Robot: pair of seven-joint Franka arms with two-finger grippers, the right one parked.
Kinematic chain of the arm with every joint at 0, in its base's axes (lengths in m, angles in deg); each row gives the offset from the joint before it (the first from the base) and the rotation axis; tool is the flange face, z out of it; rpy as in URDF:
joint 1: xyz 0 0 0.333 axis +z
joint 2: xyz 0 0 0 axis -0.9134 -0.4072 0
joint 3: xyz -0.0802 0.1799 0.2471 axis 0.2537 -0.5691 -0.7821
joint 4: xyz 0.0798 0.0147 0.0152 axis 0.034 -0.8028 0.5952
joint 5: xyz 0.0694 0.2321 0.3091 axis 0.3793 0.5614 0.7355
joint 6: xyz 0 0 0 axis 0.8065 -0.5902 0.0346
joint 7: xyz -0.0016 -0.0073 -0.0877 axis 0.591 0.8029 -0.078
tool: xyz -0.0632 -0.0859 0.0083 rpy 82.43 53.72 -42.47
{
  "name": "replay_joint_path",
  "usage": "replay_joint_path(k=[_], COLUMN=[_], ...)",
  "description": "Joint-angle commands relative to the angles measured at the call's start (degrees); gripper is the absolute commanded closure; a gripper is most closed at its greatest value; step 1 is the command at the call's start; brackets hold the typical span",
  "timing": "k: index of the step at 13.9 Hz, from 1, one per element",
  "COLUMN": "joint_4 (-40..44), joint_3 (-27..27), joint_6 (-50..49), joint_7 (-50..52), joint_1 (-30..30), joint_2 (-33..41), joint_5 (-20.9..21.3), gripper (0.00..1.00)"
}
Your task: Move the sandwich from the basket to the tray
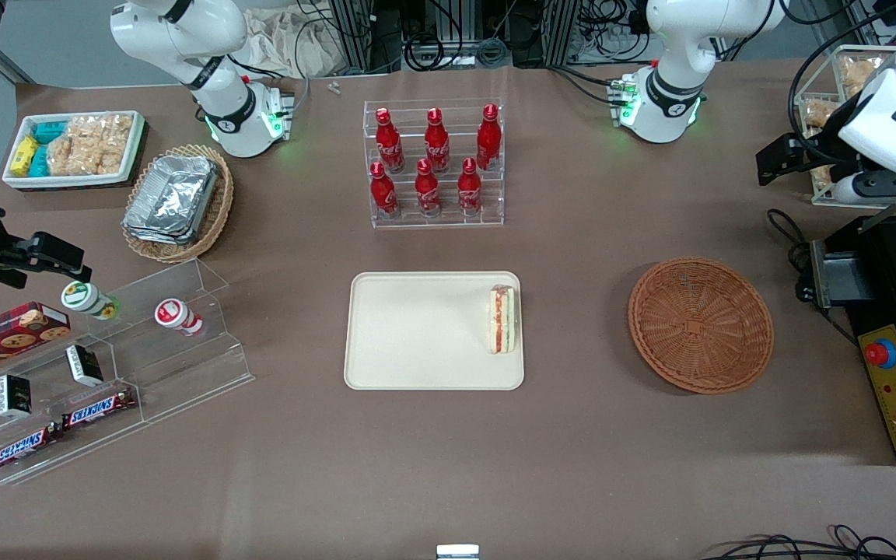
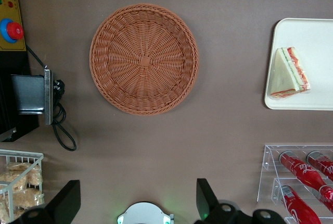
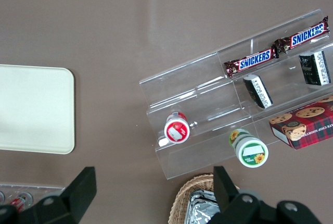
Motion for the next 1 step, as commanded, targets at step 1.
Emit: replay_joint_path(k=[1], joint_4=[0.7], joint_3=[-0.5], joint_6=[-0.3], joint_7=[-0.4], joint_1=[-1.3], joint_2=[-0.7], joint_5=[-0.3], gripper=[0.0])
